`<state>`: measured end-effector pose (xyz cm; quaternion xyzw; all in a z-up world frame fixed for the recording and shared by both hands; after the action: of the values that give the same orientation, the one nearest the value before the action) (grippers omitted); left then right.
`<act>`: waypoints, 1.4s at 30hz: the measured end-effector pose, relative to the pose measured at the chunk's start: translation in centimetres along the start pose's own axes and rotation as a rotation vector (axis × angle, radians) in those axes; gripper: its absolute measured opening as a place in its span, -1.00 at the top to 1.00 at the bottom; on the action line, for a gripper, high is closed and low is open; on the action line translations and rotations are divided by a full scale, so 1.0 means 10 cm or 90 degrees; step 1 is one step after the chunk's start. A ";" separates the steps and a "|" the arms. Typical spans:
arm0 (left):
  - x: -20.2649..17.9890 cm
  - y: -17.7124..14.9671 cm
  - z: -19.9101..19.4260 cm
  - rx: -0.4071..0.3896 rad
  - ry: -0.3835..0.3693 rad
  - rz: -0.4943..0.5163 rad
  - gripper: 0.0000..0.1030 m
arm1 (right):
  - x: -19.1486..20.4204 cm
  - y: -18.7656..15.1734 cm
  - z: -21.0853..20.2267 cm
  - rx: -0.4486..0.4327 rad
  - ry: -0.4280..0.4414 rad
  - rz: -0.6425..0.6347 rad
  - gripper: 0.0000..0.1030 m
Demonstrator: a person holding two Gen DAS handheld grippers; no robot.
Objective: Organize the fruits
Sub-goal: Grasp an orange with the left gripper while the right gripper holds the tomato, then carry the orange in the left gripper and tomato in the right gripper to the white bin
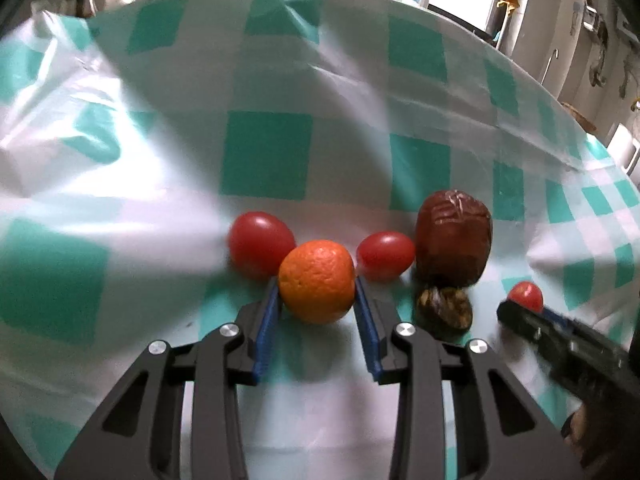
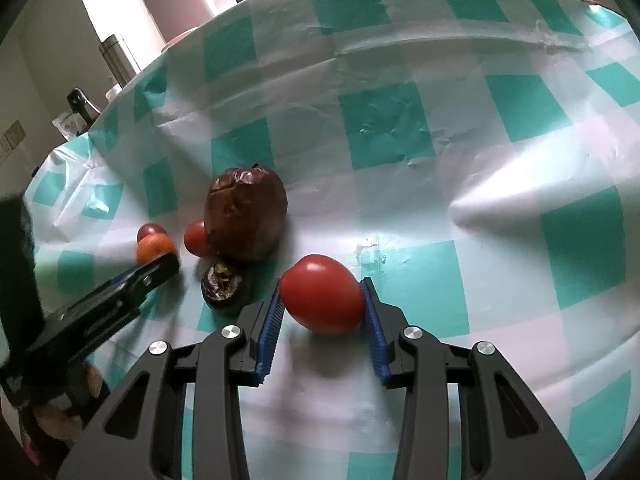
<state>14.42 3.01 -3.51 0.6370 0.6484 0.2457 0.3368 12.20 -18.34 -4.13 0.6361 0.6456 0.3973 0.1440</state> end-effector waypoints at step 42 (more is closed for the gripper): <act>0.10 -0.39 -0.94 -0.119 0.006 -0.023 0.29 | -0.13 -1.02 -1.92 -0.140 0.074 0.068 0.26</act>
<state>4.80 4.74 -0.38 0.5901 0.6351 0.3020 0.3965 -8.07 -24.65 0.65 0.6261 0.5703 0.5089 0.1542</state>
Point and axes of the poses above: each gripper's, at about its wrist camera, not at the fingertips, and z roughly the way its jaws point, x to its left, y to its top, the point moved 6 cm from there along z, roughly the way its jaws point, and after that the axes turned 6 degrees about -x, right-handed, at the moved point
